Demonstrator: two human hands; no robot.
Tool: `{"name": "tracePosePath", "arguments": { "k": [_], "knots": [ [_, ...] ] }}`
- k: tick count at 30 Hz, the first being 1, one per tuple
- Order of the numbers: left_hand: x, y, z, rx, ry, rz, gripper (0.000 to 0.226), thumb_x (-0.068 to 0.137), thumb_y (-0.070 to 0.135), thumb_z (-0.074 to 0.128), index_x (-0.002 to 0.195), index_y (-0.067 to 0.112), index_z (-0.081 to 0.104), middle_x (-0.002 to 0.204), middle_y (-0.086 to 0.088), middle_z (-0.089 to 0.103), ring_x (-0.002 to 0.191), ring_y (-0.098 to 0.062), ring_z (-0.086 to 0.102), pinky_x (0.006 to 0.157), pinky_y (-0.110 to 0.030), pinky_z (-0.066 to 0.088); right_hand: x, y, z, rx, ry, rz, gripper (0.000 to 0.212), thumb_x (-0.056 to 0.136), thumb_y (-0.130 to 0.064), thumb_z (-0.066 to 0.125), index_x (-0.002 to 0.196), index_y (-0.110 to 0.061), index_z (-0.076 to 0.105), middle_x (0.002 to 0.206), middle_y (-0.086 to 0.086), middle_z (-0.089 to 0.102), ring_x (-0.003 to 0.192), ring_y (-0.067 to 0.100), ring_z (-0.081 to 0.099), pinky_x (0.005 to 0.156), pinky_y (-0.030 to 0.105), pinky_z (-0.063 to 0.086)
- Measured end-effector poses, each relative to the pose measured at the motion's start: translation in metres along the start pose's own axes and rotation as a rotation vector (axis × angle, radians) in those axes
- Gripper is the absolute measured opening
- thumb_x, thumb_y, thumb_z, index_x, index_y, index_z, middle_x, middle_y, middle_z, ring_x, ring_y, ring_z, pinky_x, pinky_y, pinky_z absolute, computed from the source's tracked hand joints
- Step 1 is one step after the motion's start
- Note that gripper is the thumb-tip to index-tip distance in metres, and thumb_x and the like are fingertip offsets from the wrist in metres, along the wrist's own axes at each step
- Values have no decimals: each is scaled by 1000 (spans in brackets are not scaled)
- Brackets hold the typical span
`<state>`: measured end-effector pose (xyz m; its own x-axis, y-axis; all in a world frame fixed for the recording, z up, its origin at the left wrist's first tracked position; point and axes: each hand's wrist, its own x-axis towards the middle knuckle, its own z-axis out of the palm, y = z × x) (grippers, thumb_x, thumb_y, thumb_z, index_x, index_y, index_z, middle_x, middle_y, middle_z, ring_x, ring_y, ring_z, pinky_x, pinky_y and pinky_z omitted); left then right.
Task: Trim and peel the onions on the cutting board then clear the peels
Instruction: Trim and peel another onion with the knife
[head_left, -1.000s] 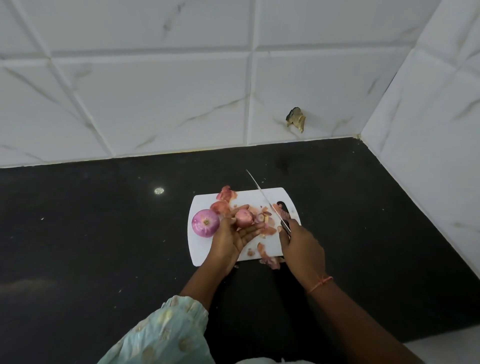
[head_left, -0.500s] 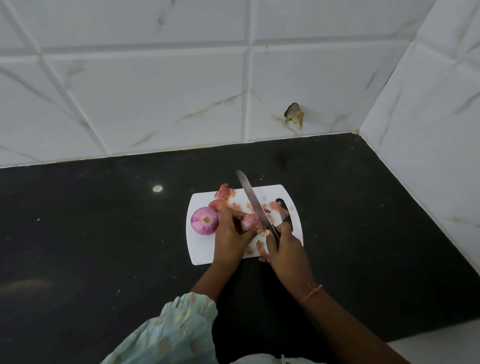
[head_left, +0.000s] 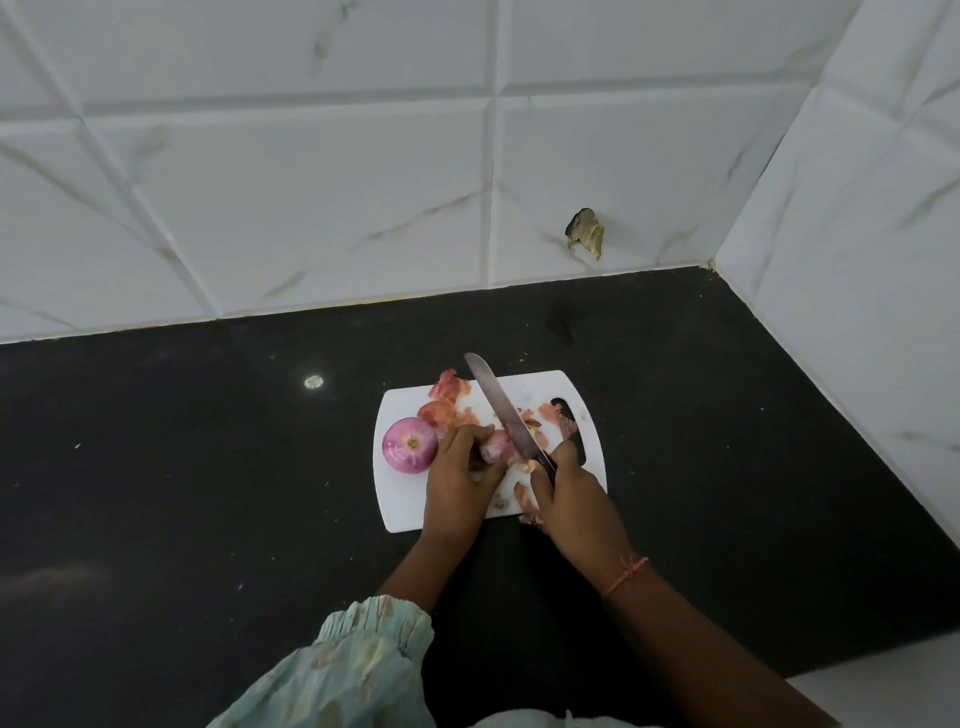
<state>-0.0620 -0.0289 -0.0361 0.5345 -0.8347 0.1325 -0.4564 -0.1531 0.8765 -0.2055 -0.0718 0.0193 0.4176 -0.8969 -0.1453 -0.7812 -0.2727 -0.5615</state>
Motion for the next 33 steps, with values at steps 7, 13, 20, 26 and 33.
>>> {"name": "tracePosePath", "arguments": {
  "k": [7,13,20,26,33],
  "knots": [
    [8,-5,-2,-82,-3,-55,28,84,20,80,105,28,64,103,14,63,96,-5,63,84,-34,58,-3,3,-7,-127,-48,-33,28,103,-40,35,117,-16,38,81,3,62,77,23,65,63,39,52],
    [8,1,-2,-57,-38,-15,28,84,15,80,101,27,63,101,14,59,89,-6,61,79,-25,57,12,-10,-7,-347,-75,-98,33,101,-41,41,121,-15,41,94,6,66,85,24,66,67,35,47],
    [6,-2,-2,-110,-33,-14,32,83,14,80,103,31,61,104,18,60,96,-3,62,85,-25,57,-1,20,-3,-230,-164,-45,35,102,-47,30,111,-16,45,91,6,65,85,23,65,69,36,49],
    [4,-7,-2,-131,-34,-32,31,86,24,80,106,28,56,108,10,63,100,-5,64,86,-31,59,9,9,10,-291,-90,-67,38,101,-49,33,118,-16,39,90,5,66,84,24,67,65,34,43],
    [-1,-10,1,-122,-101,54,39,93,38,69,125,34,46,126,8,59,113,-9,63,92,-35,58,22,21,2,-299,65,-30,41,103,-44,32,138,-22,31,92,4,67,85,25,67,66,35,46]
  ]
}}
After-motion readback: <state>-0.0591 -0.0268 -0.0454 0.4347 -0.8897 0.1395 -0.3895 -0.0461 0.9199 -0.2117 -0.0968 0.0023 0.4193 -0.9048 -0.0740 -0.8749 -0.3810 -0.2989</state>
